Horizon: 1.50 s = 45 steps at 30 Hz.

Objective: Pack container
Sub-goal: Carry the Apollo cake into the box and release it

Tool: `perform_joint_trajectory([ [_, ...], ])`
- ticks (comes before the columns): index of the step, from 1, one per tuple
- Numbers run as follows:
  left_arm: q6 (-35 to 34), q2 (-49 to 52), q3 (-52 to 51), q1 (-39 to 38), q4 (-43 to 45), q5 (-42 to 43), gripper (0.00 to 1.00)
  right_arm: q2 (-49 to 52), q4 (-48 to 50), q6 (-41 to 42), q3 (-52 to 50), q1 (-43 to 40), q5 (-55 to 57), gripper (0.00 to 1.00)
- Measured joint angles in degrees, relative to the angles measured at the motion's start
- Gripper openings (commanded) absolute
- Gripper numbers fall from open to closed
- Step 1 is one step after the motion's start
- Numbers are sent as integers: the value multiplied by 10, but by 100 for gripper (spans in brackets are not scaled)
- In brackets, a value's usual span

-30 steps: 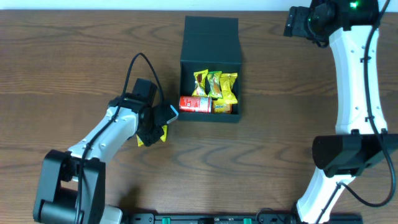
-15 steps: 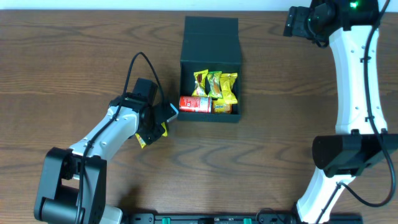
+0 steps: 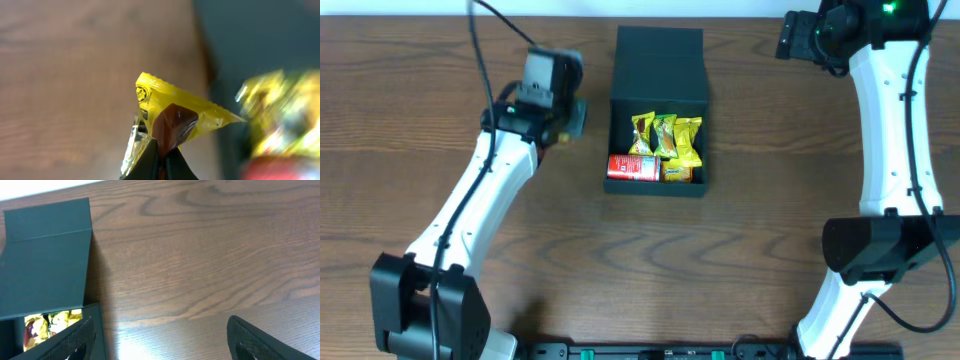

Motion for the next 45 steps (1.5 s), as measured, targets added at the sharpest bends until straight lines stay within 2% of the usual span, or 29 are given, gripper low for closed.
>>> perform_joint_trajectory([
  [4,-108,0,23,-24,60,15,6,0,-2,0,0,0,0,85],
  [10,-176,59,57,-104,69,3,6,0,-5,0,0,0,0,84],
  [18,-207,176,134,-118,-9,-3,6,0,-39,-2,0,0,0,81],
  [27,-258,186,144,-117,-92,-13,6,0,-43,-2,0,0,0,82],
  [37,-289,205,145,-117,-104,15,6,0,-43,-2,0,0,0,82],
  [45,-297,225,145,-117,-90,0,6,0,-43,-2,0,0,0,83],
])
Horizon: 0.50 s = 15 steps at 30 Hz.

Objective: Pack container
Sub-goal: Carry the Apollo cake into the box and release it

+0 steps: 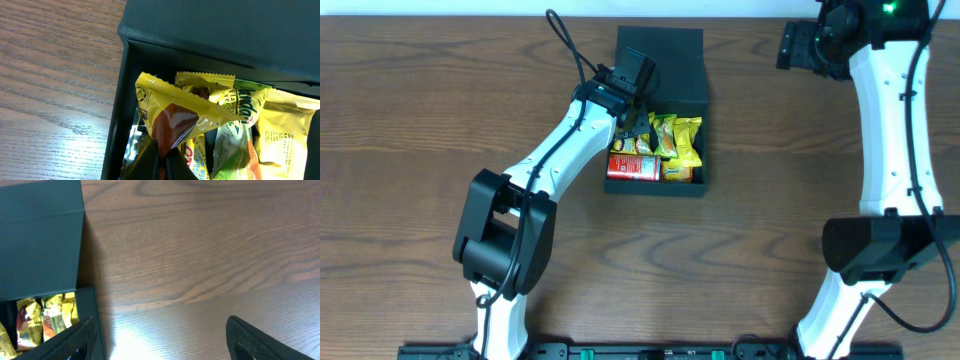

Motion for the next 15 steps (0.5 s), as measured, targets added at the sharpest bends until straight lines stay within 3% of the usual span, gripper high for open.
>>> perform_joint_trajectory([
  [3,0,1,0,0,0,0,10,0,0,0,0,0,0,84],
  [4,0,2,0,0,0,0,25,0,0,0,0,0,0,84],
  [5,-1,4,0,0,1,2,33,0,0,0,0,0,0,85],
  [9,-1,6,0,0,5,4,55,0,1,0,0,0,0,85],
  [15,-3,6,1,0,17,5,52,0,3,0,0,0,0,86],
])
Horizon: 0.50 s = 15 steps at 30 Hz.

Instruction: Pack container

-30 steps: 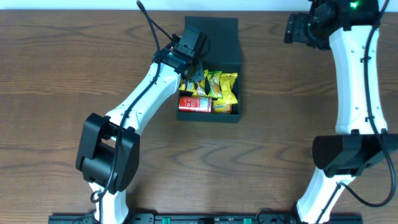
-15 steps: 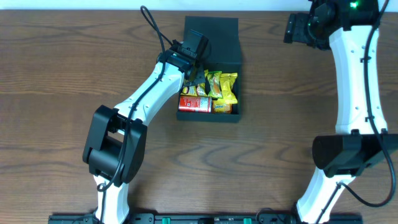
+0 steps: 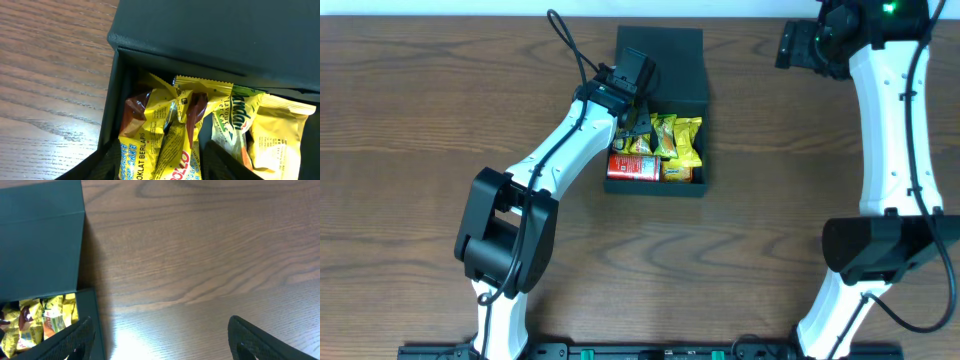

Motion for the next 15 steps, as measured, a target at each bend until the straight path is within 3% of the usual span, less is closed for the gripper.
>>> perform_joint_trajectory([
  [4,16,0,31,0,-2,10,51,0,7,0,0,0,0,87],
  [8,37,-2,84,3,0,10,47,0,20,-2,0,0,0,78],
  [15,60,-11,115,53,3,11,49,0,44,-2,-4,0,0,80],
])
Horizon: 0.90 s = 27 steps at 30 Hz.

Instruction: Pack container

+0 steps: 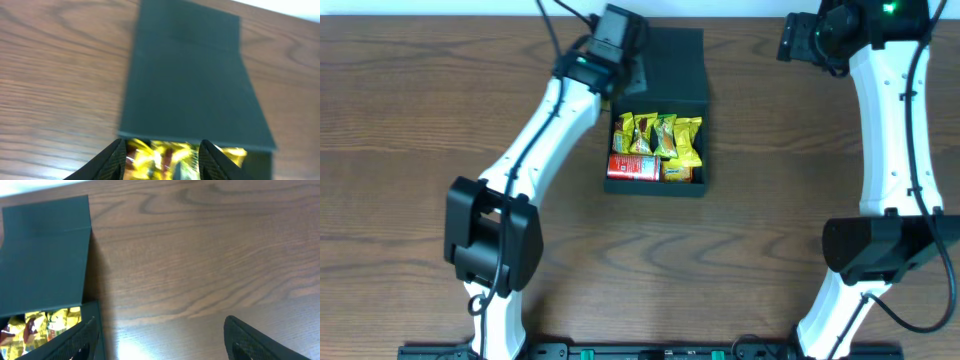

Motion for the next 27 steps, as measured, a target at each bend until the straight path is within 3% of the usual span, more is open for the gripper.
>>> perform_joint_trajectory([
  [5,2,0,0,59,0,25,52,0,53,-12,-44,0,-33,78],
  [12,2,0,0,119,-5,82,53,1,176,-31,-169,-19,-182,73],
  [20,2,0,0,129,-7,97,57,6,315,-10,-279,-49,-367,69],
  [27,2,0,0,128,-7,107,57,66,385,50,-289,-57,-496,68],
])
